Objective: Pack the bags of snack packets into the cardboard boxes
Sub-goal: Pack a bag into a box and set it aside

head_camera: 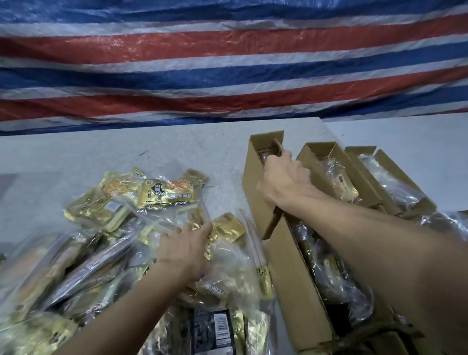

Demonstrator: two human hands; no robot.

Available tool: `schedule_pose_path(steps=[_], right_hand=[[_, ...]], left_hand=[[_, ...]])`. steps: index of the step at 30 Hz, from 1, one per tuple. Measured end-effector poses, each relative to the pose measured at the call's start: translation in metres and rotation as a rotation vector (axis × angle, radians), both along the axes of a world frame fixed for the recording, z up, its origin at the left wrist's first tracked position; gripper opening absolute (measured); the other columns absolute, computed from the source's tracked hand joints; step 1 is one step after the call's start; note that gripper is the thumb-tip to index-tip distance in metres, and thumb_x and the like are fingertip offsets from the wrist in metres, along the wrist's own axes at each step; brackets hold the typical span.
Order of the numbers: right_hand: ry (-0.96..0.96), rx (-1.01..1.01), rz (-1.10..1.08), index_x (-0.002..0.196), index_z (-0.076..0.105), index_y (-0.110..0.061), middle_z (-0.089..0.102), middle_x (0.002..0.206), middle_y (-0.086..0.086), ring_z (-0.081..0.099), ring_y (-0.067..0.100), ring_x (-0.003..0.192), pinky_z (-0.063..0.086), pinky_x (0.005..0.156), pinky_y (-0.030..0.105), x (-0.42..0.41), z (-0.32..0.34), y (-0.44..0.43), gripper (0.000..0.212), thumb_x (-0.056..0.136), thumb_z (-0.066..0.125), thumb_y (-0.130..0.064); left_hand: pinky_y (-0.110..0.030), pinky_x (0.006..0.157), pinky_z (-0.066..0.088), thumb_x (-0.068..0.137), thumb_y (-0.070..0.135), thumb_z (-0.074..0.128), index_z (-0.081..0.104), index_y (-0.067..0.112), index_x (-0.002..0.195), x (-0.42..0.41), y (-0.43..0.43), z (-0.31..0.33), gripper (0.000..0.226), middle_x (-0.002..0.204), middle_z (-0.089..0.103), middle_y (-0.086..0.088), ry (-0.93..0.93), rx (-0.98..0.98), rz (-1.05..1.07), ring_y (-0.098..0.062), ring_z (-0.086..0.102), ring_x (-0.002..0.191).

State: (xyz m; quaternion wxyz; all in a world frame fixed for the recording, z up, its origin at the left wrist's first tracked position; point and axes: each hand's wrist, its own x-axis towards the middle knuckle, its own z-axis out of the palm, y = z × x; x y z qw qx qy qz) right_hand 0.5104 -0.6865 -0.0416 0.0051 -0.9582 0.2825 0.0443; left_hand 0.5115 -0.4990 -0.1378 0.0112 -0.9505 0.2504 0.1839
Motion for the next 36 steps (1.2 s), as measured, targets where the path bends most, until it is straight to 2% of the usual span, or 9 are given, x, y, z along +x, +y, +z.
schedule_pose_path(steps=[3,7,13,20,24,27,29,34,36], right_hand=[[0.052,0.002,0.003,0.12,0.06,-0.01,0.056,0.124,0.017,0.055,0.042,0.113,0.051,0.092,0.051,0.0,0.005,0.004,0.031,0.09,0.056,-0.016],[0.114,0.007,0.003,0.099,0.056,-0.013,0.063,0.111,0.01,0.06,0.035,0.105,0.049,0.095,0.052,-0.006,0.015,0.011,0.015,0.085,0.052,-0.013],[0.141,-0.076,-0.036,0.124,0.057,-0.012,0.053,0.129,0.018,0.046,0.04,0.121,0.036,0.103,0.056,-0.024,0.021,0.035,0.042,0.087,0.055,-0.031],[0.194,-0.096,-0.022,0.117,0.057,-0.015,0.062,0.118,0.007,0.058,0.035,0.114,0.028,0.108,0.063,-0.059,0.029,0.064,0.034,0.084,0.053,-0.008],[0.217,-0.137,-0.084,0.118,0.057,-0.017,0.06,0.125,0.009,0.054,0.035,0.121,0.026,0.109,0.065,-0.069,0.039,0.064,0.035,0.084,0.063,-0.019],[0.162,-0.189,-0.078,0.133,0.049,-0.011,0.051,0.137,0.019,0.044,0.04,0.13,0.023,0.109,0.069,-0.075,0.036,0.079,0.052,0.087,0.062,-0.032],[0.076,-0.165,-0.002,0.137,0.045,-0.01,0.048,0.14,0.021,0.042,0.04,0.13,0.026,0.11,0.065,-0.084,0.031,0.106,0.056,0.091,0.055,-0.04],[-0.188,0.122,0.359,0.094,0.066,-0.022,0.067,0.1,0.006,0.058,0.029,0.095,0.046,0.086,0.042,-0.133,0.024,0.209,0.02,0.089,0.053,-0.036],[-0.221,0.279,0.51,0.091,0.066,-0.025,0.067,0.095,0.0,0.059,0.022,0.086,0.052,0.079,0.037,-0.161,0.022,0.249,0.015,0.091,0.054,-0.034]], left_hand=[[-0.048,0.106,0.034,0.093,0.041,0.055,0.031,0.035,0.141,-0.007,0.01,0.006,0.054,0.136,0.049,-0.009,0.022,0.027,-0.014,-0.032,0.047,0.128],[-0.05,0.109,0.032,0.09,0.024,0.052,0.037,0.035,0.139,-0.014,0.018,0.014,0.052,0.137,0.049,-0.009,0.067,-0.007,-0.038,-0.032,0.046,0.129],[-0.046,0.116,0.02,0.097,0.038,0.047,0.037,0.037,0.147,-0.034,0.047,0.024,0.051,0.151,0.039,0.001,0.029,-0.242,-0.047,-0.022,0.03,0.142],[-0.035,0.106,0.031,0.097,0.036,0.051,0.057,0.032,0.119,-0.076,0.116,0.053,0.023,0.123,0.049,0.011,-0.083,-0.529,0.061,-0.008,0.044,0.115],[-0.035,0.102,0.039,0.096,0.037,0.052,0.059,0.034,0.116,-0.099,0.158,0.071,0.021,0.122,0.05,0.014,-0.115,-0.598,0.075,-0.008,0.046,0.112],[-0.036,0.101,0.04,0.098,0.038,0.048,0.06,0.033,0.114,-0.116,0.184,0.083,0.02,0.115,0.052,0.016,-0.182,-0.653,0.112,-0.006,0.047,0.106],[-0.036,0.098,0.041,0.099,0.037,0.048,0.061,0.03,0.112,-0.131,0.197,0.089,0.02,0.108,0.051,0.017,-0.213,-0.705,0.163,-0.006,0.048,0.099],[-0.034,0.078,0.048,0.093,0.025,0.053,0.066,0.025,0.102,-0.176,0.234,0.104,0.015,0.086,0.059,0.013,-0.333,-0.795,0.375,-0.01,0.056,0.083],[-0.033,0.072,0.046,0.09,0.021,0.053,0.063,0.025,0.104,-0.19,0.252,0.107,0.018,0.078,0.054,0.013,-0.36,-0.794,0.445,-0.012,0.054,0.077]])
